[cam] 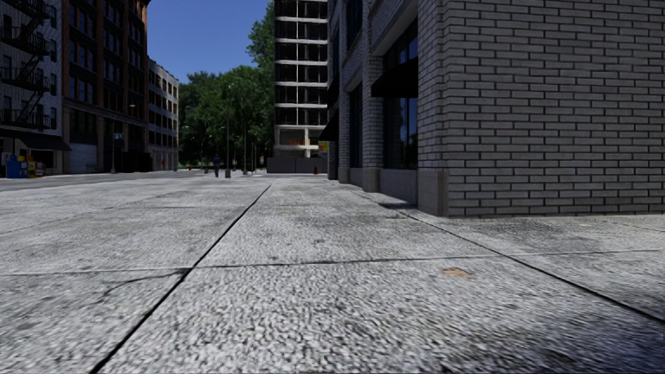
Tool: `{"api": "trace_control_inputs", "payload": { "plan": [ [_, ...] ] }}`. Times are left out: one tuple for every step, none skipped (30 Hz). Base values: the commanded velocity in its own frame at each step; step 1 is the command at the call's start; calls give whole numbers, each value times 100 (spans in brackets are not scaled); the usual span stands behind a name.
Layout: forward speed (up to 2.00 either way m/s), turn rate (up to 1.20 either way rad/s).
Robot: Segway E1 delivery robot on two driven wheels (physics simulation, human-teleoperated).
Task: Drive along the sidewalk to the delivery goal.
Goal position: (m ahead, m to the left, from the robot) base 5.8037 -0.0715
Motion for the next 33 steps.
{"api": "trace_control_inputs", "payload": {
  "plan": [
    [200,-20],
    [200,-20],
    [200,-20],
    [200,-20],
    [200,-20],
    [200,-20],
    [200,-20],
    [200,-20],
    [200,-20],
    [200,-20],
    [200,-20],
    [200,-20],
    [200,-20],
    [200,-20],
    [200,-20],
    [200,-20],
    [200,-19],
    [200,-11],
    [200,0],
    [200,0],
    [200,0],
    [200,0],
    [200,0],
    [200,0],
    [200,0],
    [200,0],
    [200,0],
    [200,-6],
    [200,-8],
    [200,-8],
    [200,-8],
    [200,0],
    [200,0]
  ]
}}
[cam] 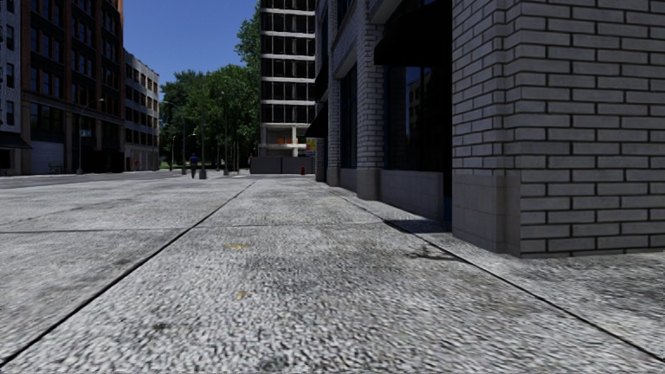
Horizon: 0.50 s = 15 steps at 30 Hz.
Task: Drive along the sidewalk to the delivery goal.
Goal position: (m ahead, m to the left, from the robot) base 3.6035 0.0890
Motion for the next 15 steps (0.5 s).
{"api": "trace_control_inputs", "payload": {
  "plan": [
    [200,0],
    [200,0],
    [200,0],
    [200,0],
    [200,0],
    [200,0],
    [200,0],
    [200,0],
    [200,0],
    [200,0],
    [200,0],
    [200,0],
    [200,0],
    [200,0],
    [200,0]
  ]
}}
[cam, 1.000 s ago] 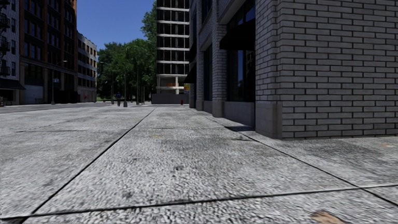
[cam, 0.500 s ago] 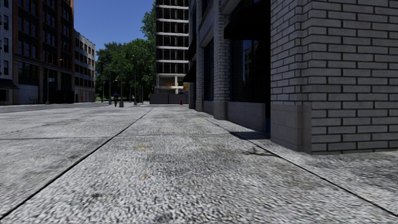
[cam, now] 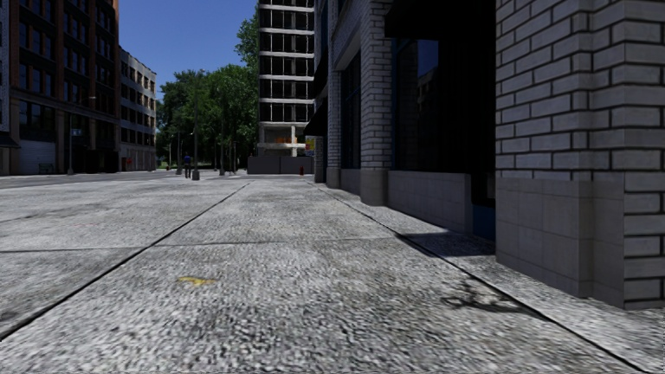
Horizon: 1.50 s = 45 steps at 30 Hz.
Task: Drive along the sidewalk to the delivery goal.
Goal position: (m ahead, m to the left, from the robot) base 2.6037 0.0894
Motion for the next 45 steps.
{"api": "trace_control_inputs", "payload": {
  "plan": [
    [200,0],
    [200,0],
    [199,0],
    [186,0],
    [179,0],
    [177,0],
    [177,0],
    [173,0],
    [165,0],
    [151,0],
    [137,0],
    [122,0],
    [113,0],
    [109,0],
    [108,15],
    [107,33],
    [105,38],
    [105,40],
    [105,40],
    [104,40],
    [103,42],
    [103,42],
    [102,47],
    [102,50],
    [101,51],
    [101,51],
    [101,51],
    [101,51],
    [101,51],
    [101,51],
    [101,49],
    [100,44],
    [99,38],
    [99,38],
    [95,35],
    [91,32],
    [85,23],
    [77,10],
    [58,0],
    [34,0],
    [0,0],
    [0,0],
    [0,0],
    [0,0],
    [0,0]
  ]
}}
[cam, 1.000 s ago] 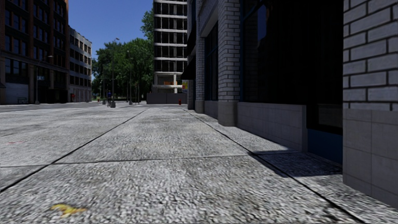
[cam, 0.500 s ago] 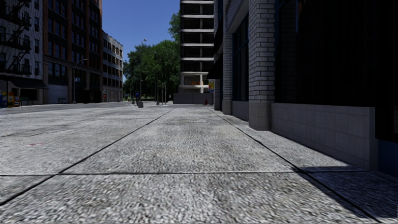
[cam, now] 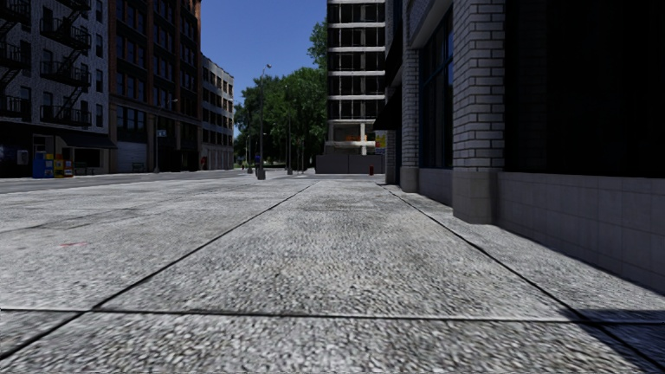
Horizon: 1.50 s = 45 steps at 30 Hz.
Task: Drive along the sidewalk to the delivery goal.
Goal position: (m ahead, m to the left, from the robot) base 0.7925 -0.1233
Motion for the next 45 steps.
{"api": "trace_control_inputs", "payload": {
  "plan": [
    [0,0],
    [0,0],
    [0,0],
    [0,0],
    [0,0],
    [0,0],
    [0,0],
    [0,0],
    [0,0],
    [0,0],
    [0,0],
    [0,0],
    [2,0],
    [6,0],
    [10,0],
    [12,0],
    [13,0],
    [14,0],
    [18,0],
    [18,0],
    [21,0],
    [22,0],
    [23,0],
    [24,0],
    [24,0],
    [24,0],
    [24,0],
    [24,0],
    [7,0],
    [0,0],
    [0,0],
    [0,0],
    [0,0],
    [0,0],
    [0,0],
    [0,0],
    [0,0],
    [0,0],
    [0,0],
    [0,0],
    [0,0],
    [0,0],
    [0,0],
    [0,0],
    [0,0]
  ]
}}
